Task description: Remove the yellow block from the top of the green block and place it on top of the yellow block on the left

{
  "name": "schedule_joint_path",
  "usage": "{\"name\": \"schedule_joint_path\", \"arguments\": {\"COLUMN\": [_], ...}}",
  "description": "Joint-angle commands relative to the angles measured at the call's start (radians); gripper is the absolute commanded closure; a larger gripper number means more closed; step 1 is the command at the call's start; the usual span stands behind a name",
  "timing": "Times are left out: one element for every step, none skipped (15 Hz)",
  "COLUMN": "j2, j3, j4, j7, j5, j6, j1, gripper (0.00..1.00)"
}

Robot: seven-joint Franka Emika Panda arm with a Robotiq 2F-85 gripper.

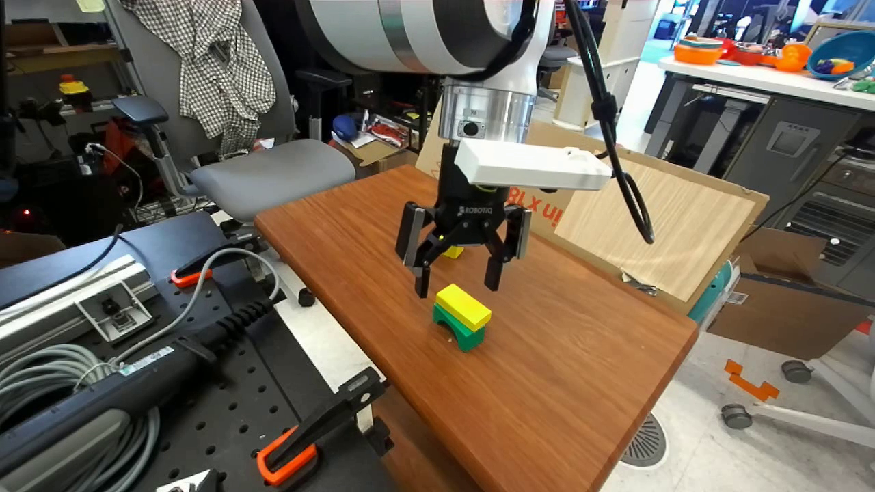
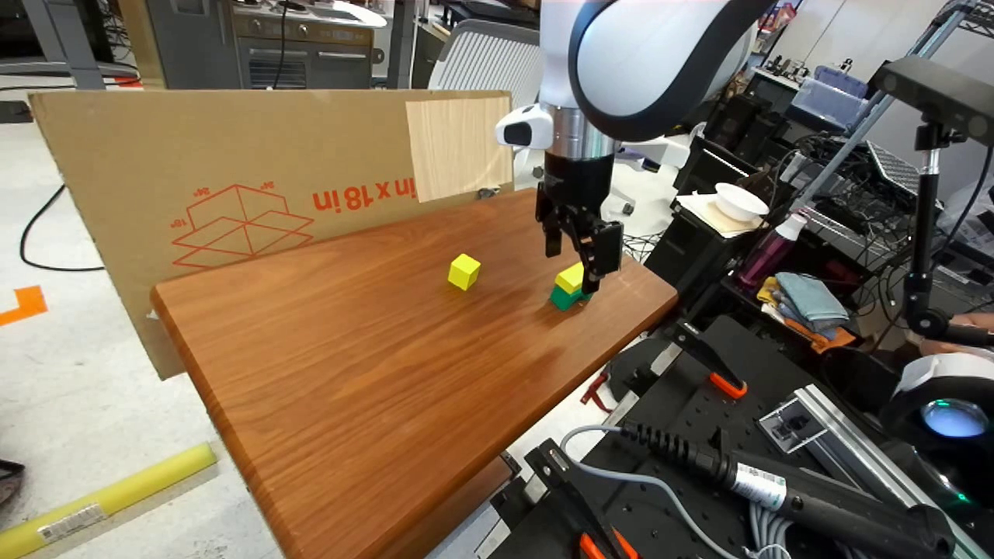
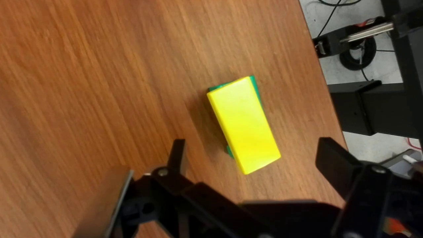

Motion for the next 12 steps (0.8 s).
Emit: {"name": "schedule_joint_path", "arguments": {"j2": [0.026, 0.026, 0.024, 0.021, 0.017, 0.015, 0.014, 0.013, 0.012, 0.011, 0.010, 0.010], "j3": [-0.008, -0.006, -0.003, -0.001, 0.000, 0.001, 0.002, 0.002, 0.001, 0.000, -0.002, -0.003], "j4": [0.038, 0.038, 0.036, 0.034, 0.029, 0.029, 0.028, 0.028, 0.027, 0.026, 0.025, 0.026], "j7": [0.002, -0.001, -0.005, -0.008, -0.011, -0.013, -0.015, -0.015, -0.014, -0.012, -0.011, -0.009], "j5": [-0.028, -0.028, -0.024, -0.021, -0.022, -0.022, -0.020, -0.020, -0.021, -0.022, -0.027, -0.028], "j6": [-0.033, -0.033, -0.037, -0.037, -0.030, -0.032, -0.035, -0.033, -0.033, -0.031, -0.031, -0.029], "j1": [0.010, 0.009, 0.007, 0.006, 0.005, 0.005, 0.005, 0.006, 0.007, 0.008, 0.010, 0.011], "gripper": [0.01, 0.03, 0.10, 0.27, 0.28, 0.35, 0.44, 0.51, 0.58, 0.66, 0.73, 0.82]}}
